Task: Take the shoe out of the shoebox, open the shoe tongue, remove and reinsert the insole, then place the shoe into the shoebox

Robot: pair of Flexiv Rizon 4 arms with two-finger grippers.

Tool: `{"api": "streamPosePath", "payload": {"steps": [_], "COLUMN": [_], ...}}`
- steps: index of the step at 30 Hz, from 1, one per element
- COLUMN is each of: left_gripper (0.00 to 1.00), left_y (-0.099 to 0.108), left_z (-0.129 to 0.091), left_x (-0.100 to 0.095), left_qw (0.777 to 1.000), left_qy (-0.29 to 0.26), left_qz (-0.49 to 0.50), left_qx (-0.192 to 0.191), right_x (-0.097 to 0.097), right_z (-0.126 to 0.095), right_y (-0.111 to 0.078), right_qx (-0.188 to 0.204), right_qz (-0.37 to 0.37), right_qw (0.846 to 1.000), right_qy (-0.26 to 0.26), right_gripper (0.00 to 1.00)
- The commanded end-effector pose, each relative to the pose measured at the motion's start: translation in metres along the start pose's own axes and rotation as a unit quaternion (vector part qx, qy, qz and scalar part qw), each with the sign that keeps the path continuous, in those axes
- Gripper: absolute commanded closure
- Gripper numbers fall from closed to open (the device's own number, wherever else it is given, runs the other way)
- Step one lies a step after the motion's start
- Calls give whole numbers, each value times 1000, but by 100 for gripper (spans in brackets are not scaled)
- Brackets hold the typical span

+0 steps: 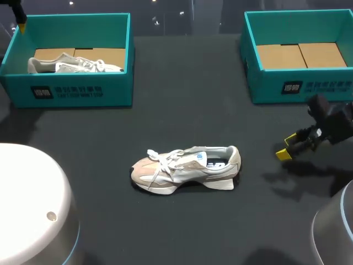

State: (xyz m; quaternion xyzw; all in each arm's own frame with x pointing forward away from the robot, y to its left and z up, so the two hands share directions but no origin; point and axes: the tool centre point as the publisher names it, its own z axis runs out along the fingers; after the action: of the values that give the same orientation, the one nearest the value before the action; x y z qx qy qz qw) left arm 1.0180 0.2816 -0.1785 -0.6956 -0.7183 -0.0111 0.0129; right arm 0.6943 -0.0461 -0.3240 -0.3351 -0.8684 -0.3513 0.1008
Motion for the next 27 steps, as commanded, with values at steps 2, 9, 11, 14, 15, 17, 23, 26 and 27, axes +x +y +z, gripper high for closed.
{"api": "streamPosePath", "payload": {"steps": [2,9,11,14,15,17,23,26,27], "left_gripper": [0,0,0,0,0,0,0,0,0], "left_y": [0,0,0,0,0,0,0,0,0], "left_z": [0,0,0,0,0,0,0,0,0], "left_x": [0,0,0,0,0,0,0,0,0], "left_qw": [1000,1000,1000,1000,1000,1000,1000,1000,1000], "left_qy": [1,1,1,1,1,1,1,1,1], "left_qz": [1,1,1,1,1,1,1,1,1], "left_qx": [0,0,0,0,0,0,0,0,0], "right_x": [-9,-24,-24,-24,-24,-24,-25,-28,-29], "right_z": [10,11,11,11,11,11,15,19,20], "right_y": [-13,-24,-24,-24,-24,-24,-26,-29,-29], "right_qx": [-134,-196,-196,-196,-196,-196,-189,-198,-196], "right_qz": [-31,-124,-124,-124,-124,-124,-143,-165,-176], "right_qw": [990,972,972,972,972,972,971,966,964], "right_qy": [-14,46,46,46,46,46,24,-4,-14], "right_gripper": [0,0,0,0,0,0,0,0,0]}}
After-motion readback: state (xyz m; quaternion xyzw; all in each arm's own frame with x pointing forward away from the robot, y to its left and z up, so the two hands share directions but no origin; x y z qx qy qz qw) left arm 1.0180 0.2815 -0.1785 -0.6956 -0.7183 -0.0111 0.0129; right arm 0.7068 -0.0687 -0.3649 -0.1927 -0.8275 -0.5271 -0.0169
